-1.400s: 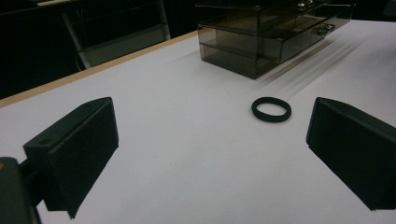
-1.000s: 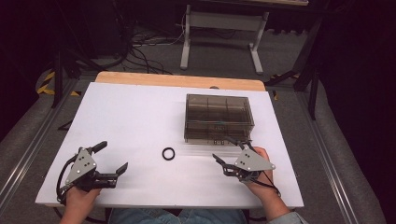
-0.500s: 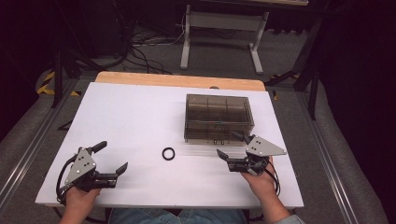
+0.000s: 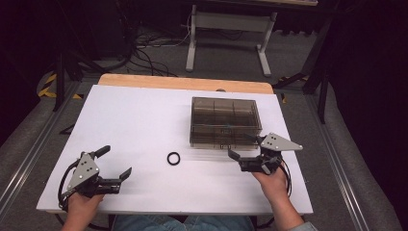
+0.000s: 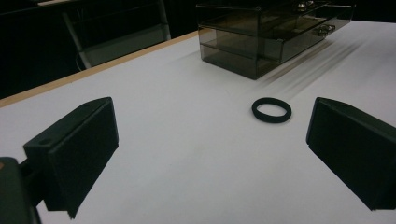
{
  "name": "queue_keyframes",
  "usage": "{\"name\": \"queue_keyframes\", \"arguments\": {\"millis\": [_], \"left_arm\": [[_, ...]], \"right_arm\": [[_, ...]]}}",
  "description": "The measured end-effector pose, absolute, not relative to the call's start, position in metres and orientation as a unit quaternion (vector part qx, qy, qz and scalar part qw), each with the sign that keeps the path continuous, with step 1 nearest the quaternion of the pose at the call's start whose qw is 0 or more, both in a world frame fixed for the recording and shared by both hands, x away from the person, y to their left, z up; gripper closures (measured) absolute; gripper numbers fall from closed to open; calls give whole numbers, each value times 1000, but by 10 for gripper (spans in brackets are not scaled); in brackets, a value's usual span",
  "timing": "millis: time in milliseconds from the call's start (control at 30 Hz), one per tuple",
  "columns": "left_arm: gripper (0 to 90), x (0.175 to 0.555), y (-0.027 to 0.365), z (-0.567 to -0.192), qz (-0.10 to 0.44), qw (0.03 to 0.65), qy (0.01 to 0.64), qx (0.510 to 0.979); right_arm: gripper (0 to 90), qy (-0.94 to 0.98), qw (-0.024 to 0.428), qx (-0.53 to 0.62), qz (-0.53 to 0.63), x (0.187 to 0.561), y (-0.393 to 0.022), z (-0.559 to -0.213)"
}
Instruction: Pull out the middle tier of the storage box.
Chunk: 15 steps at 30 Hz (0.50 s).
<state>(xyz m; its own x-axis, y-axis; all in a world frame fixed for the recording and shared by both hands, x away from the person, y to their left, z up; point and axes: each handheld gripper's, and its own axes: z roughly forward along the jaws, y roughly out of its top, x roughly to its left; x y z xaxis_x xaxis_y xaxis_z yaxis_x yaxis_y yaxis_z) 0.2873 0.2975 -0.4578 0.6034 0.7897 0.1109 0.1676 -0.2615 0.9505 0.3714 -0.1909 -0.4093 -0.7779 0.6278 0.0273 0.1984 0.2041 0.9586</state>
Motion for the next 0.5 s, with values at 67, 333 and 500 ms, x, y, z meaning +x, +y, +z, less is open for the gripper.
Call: {"name": "queue_keyframes", "arguments": {"millis": [67, 333, 500], "left_arm": [[30, 287, 297, -458, 303, 512, 326, 735], [30, 289, 296, -458, 300, 514, 327, 734], [30, 292, 294, -458, 300, 512, 321, 738]], "right_arm": [[107, 754, 174, 278, 569, 375, -193, -406], [52, 768, 131, 271, 565, 386, -196, -394], [58, 794, 125, 256, 537, 389, -195, -391]]}}
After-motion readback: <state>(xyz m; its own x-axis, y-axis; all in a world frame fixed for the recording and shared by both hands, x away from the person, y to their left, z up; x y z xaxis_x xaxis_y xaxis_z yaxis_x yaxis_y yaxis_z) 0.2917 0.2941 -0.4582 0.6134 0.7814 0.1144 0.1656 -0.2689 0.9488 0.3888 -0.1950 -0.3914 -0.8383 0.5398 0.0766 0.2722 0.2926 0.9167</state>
